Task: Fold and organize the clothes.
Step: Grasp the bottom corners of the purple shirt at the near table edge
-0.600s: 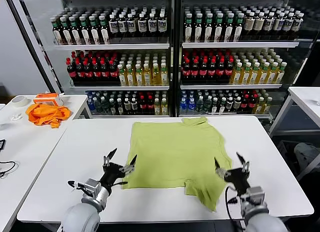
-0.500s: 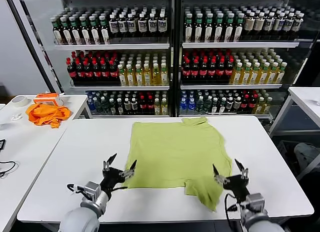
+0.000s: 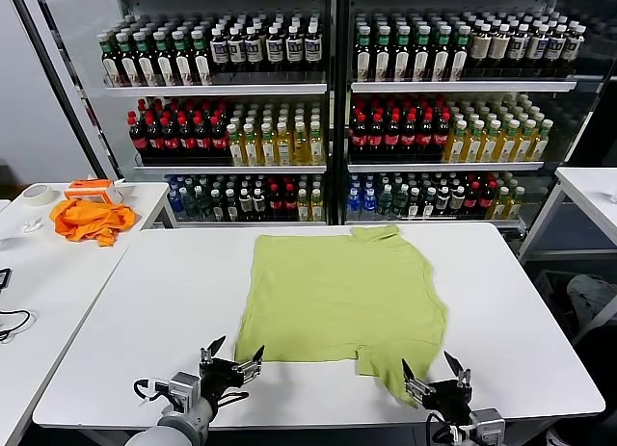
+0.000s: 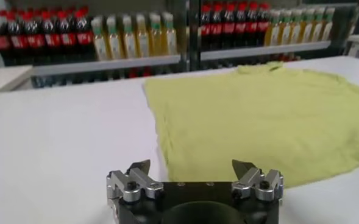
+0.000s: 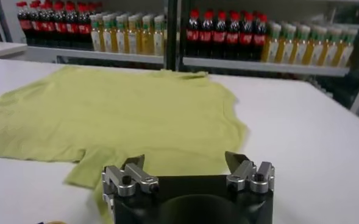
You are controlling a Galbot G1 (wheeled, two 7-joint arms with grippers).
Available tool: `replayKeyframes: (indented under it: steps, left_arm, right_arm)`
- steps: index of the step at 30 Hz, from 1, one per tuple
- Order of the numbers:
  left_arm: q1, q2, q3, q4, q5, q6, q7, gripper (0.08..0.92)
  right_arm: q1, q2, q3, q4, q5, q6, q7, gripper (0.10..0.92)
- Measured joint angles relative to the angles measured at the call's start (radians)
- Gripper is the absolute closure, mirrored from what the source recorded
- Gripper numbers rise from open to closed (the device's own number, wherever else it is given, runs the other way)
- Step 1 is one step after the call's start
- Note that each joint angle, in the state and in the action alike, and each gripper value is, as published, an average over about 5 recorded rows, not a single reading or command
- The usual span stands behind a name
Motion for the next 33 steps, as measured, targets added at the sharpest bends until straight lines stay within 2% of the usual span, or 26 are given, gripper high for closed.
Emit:
replayKeyframes:
  steps: [11,20,22,25,33]
  left_arm:
    - [-0.010,-0.008,-0.012,0.020,-0.032,0.021,-0.060,0.177]
    - [-0.017,-0.012,-0.004,0.040,-0.032,0.032,-0.075,0.178]
    - [-0.019,-0.014,-0.001,0.045,-0.029,0.033,-0.076,0.185]
    - [-0.021,-0.016,-0.001,0.054,-0.027,0.029,-0.072,0.238]
    - [-0.013,-0.019,0.005,0.057,-0.023,0.017,-0.054,0.472]
  right_arm:
    - [-0.002,0.012,-0.037,-0.015,0.014,0.006,0.030,0.203]
    - [0.005,0.023,-0.060,-0.027,0.029,0.003,0.058,0.222]
    - [0.009,0.024,-0.064,-0.032,0.034,0.004,0.064,0.267]
    - [0.014,0.029,-0.069,-0.038,0.045,0.005,0.069,0.353]
    - [0.024,0.039,-0.084,-0.051,0.085,0.007,0.076,0.578]
